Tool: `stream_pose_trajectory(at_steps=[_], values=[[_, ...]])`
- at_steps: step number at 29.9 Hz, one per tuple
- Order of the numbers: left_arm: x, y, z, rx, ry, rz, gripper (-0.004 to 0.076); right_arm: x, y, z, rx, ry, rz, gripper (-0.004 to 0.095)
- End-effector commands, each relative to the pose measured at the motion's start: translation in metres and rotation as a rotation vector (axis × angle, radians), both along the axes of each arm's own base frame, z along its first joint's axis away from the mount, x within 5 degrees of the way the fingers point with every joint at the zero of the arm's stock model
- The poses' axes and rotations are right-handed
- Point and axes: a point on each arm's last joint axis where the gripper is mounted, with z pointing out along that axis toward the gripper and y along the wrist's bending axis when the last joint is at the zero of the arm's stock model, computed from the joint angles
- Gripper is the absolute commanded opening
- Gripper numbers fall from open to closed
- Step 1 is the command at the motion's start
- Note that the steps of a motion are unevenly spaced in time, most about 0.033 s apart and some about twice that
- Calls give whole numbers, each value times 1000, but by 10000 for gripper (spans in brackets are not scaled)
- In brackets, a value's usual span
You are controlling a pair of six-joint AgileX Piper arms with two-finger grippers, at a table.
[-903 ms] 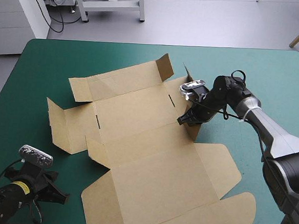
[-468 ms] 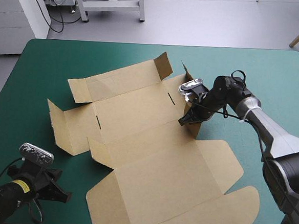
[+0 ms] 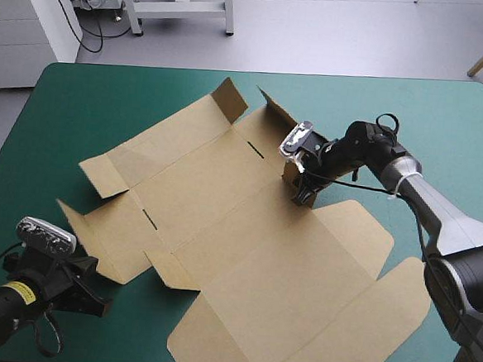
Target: Fold the box
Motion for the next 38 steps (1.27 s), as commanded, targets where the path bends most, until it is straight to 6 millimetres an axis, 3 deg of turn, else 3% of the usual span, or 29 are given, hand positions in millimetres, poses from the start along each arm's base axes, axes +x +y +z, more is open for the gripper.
stream_pose_trajectory(at_steps=[1, 6, 13, 22, 33, 35, 38], values=[[3, -3, 14, -44, -69, -3, -10, -5, 12, 33, 37, -175, 128, -19], [2, -4, 14, -60, -67, -6, -10, -3, 41, 34, -8, -354, 275, -20], [2, -4, 14, -58, -67, -6, -10, 8, 84, 31, 8, -371, 386, -20], [2, -3, 14, -56, -67, -6, -10, -5, 141, 37, -8, -437, 637, -20], [2, -3, 14, -56, -67, -6, -10, -8, 147, 36, 21, -401, 603, -7], [2, -3, 14, -56, -67, -6, -10, -8, 147, 36, 21, -401, 603, 43], [2, -3, 14, -56, -67, -6, -10, -7, 147, 36, 21, -394, 588, 193]])
